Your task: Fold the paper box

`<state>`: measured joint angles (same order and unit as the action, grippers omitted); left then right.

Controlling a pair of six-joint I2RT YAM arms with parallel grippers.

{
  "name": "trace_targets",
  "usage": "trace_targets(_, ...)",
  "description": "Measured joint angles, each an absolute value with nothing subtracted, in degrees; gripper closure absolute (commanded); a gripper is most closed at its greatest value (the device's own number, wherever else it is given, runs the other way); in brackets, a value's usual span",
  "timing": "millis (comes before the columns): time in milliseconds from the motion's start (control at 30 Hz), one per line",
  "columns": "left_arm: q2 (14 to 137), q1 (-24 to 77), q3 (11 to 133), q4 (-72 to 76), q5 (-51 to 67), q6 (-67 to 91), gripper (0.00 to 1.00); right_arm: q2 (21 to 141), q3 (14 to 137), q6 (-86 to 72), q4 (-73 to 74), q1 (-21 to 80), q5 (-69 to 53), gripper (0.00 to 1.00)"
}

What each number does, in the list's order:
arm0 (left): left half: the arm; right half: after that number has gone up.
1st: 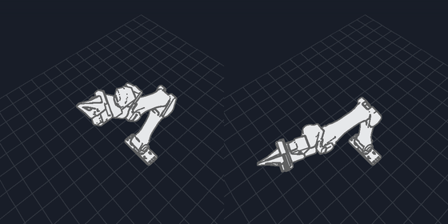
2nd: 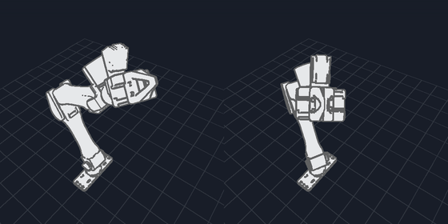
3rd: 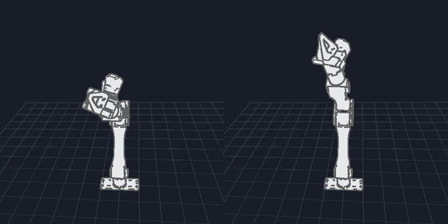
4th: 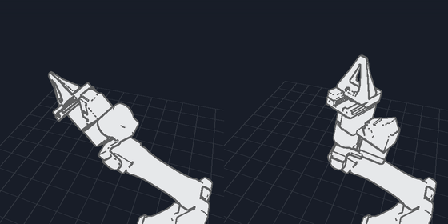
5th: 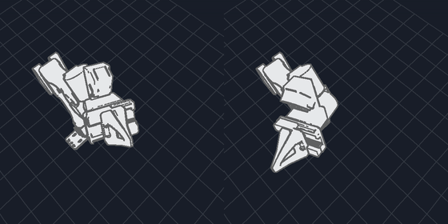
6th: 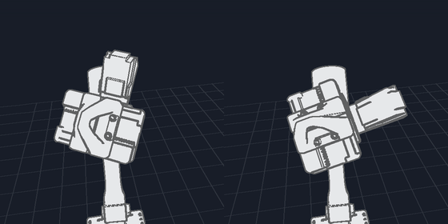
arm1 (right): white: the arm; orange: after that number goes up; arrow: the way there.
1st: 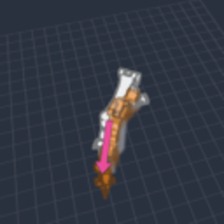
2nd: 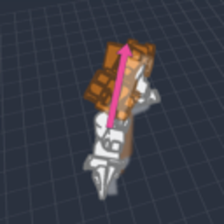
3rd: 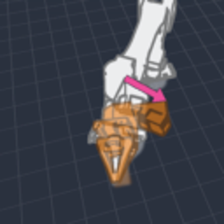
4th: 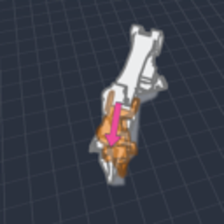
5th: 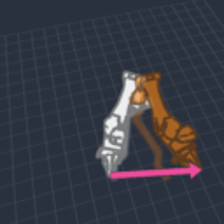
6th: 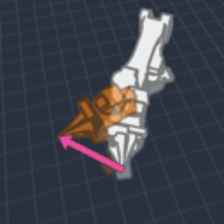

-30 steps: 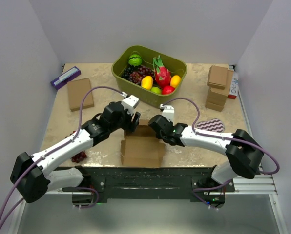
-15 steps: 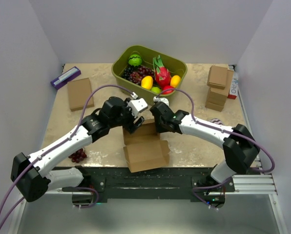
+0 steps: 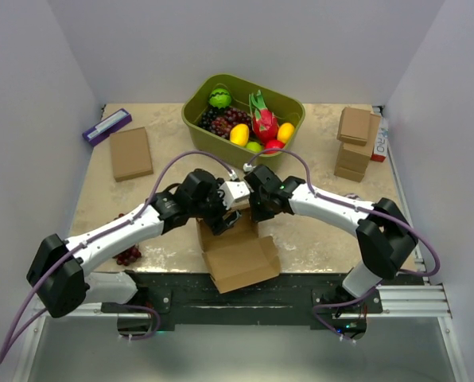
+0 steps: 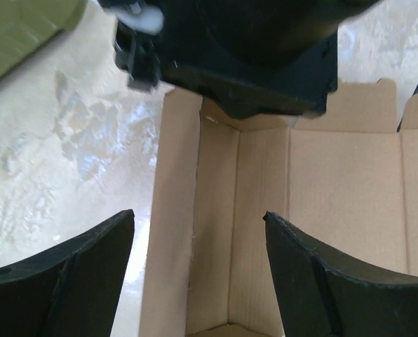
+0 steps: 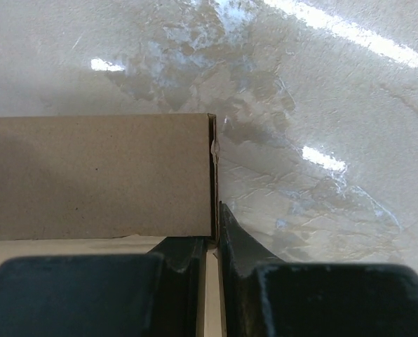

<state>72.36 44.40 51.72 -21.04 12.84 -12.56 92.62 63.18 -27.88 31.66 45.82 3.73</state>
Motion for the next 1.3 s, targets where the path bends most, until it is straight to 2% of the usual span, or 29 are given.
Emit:
trace_targets(67, 72.5, 44.4, 50.3, -20.9, 12.6, -12.2, 0.29, 92.6, 63.2, -27.5, 31.7, 45.6, 3.0, 0.91)
trace_targets(200, 74.2, 44.4, 49.3, -20.9, 11.3, -11.0, 0.54, 92.6, 63.2, -26.9, 31.9, 45.3, 1.9, 0.89)
trace_targets(267, 75.2, 44.4, 49.3, -20.6, 10.3, -10.9, 0.64, 92.6, 63.2, -26.6, 32.3, 45.3, 1.8, 0.86)
trace_targets(300, 75.4, 44.4, 49.3, -20.6, 9.8, -10.9, 0.74, 92.6, 63.2, -26.5, 32.6, 45.3, 1.7, 0.86)
trace_targets(367, 75.6, 44.4, 49.3, -20.4, 8.7, -10.6, 0.8, 92.6, 63.2, -26.3, 32.9, 45.3, 1.6, 0.83)
trace_targets(433, 75.9, 44.5, 49.3, -20.2, 7.9, -10.5, 0.87, 92.6, 63.2, -26.3, 33.0, 45.3, 1.5, 0.78)
trace_targets(467, 76.2, 44.6, 49.3, -20.2, 7.7, -10.1, 0.9, 92.6, 63.2, -26.3, 32.9, 45.3, 1.5, 0.69)
trace_targets(533, 76.8, 44.9, 49.0, -20.2, 6.9, -9.9, 0.98, 92.6, 63.2, -26.5, 32.8, 45.2, 1.4, 0.58)
trace_targets(567, 77.1, 45.1, 48.9, -20.2, 6.3, -9.6, 0.99, 92.6, 63.2, -26.6, 32.8, 45.1, 1.3, 0.43)
trace_targets(667, 77.8, 45.3, 48.8, -20.3, 4.6, -9.0, 1.0, 92.4, 63.2, -27.2, 32.8, 44.7, 1.0, 0.21)
trace_targets(700, 77.9, 45.4, 48.8, -20.3, 3.9, -8.6, 1.0, 92.2, 63.2, -27.4, 32.8, 44.5, 0.8, 0.19)
trace_targets(767, 78.1, 45.4, 48.8, -20.2, 2.3, -8.0, 1.0, 91.1, 63.2, -27.8, 33.0, 43.9, 0.6, 0.15)
trace_targets(1100, 80.4, 45.1, 48.8, -20.5, -11.4, -1.3, 1.0, 75.8, 64.3, -35.0, 35.8, 33.8, 5.9, 0.12)
trace_targets(1300, 81.6, 42.7, 48.9, -21.0, -18.5, 2.8, 1.0, 68.2, 64.2, -40.6, 38.3, 33.4, 6.5, 0.12)
